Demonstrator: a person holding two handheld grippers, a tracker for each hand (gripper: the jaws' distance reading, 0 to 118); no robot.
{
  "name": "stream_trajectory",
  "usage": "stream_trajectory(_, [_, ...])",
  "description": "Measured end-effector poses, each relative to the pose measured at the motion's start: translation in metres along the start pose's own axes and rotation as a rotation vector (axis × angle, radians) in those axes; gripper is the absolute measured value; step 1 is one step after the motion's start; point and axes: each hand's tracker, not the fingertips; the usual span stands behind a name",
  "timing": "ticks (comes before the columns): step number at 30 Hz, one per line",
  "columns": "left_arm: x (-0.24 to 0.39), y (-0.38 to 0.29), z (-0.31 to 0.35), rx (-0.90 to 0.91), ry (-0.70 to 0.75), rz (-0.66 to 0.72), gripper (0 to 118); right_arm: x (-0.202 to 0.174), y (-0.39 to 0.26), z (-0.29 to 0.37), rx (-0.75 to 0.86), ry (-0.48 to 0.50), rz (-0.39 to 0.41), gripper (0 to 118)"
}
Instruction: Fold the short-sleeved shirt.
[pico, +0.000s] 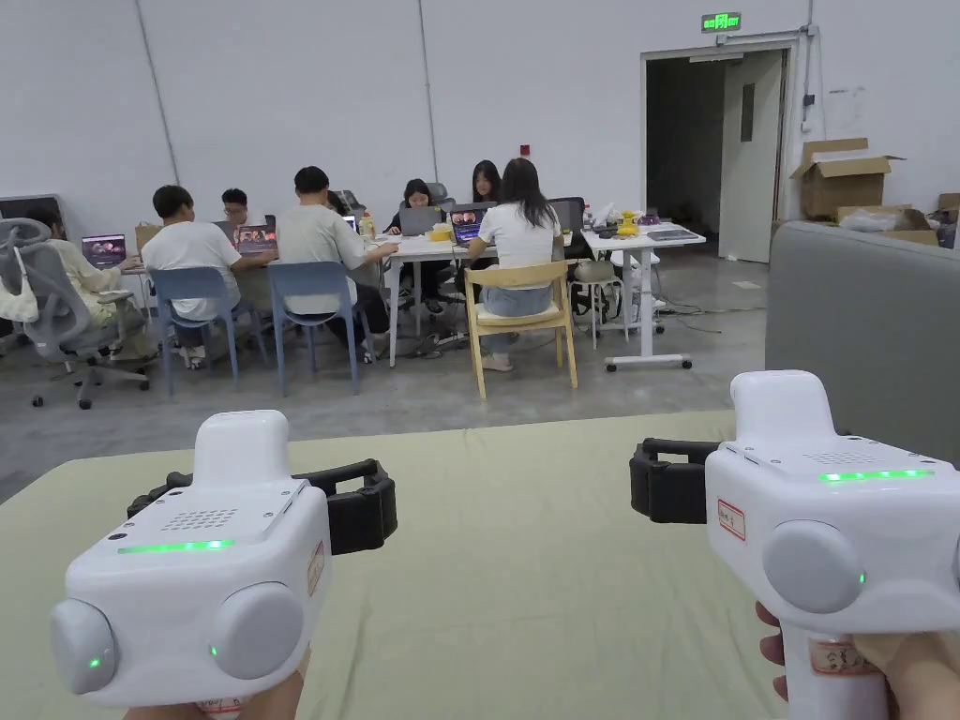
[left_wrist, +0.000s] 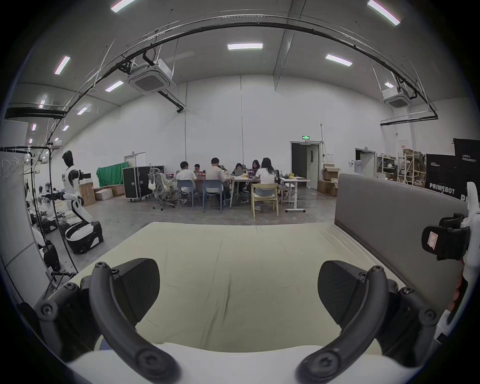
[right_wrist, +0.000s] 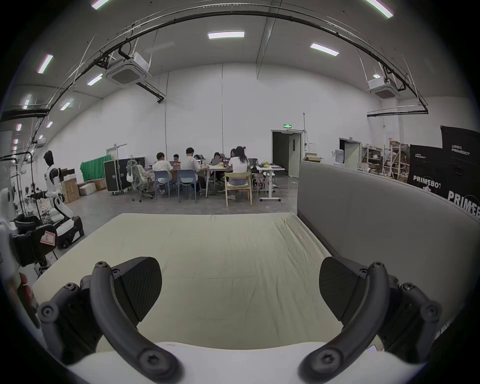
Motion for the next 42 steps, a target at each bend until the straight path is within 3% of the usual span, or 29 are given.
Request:
stream_trajectory(17, [0.0011,-0.0035,-0.0013,-0.016,-0.006,0.005,118,0.0000,0.0009,0.0015,-0.005,0.009,0.000,118])
stream_trajectory(30, [-0.0001,-0.0003,0.0034,0.001,-0.006,-0.003,118,0.0026,0.0011,0.0051,-0.005,0.052,-0.054,118])
stream_trajectory(42, [0.0008,-0.0046,-0.0010,-0.023,-0.014,0.005,118,-0.0031,0.0021,0.0061,-0.006,0.050,-0.038,118])
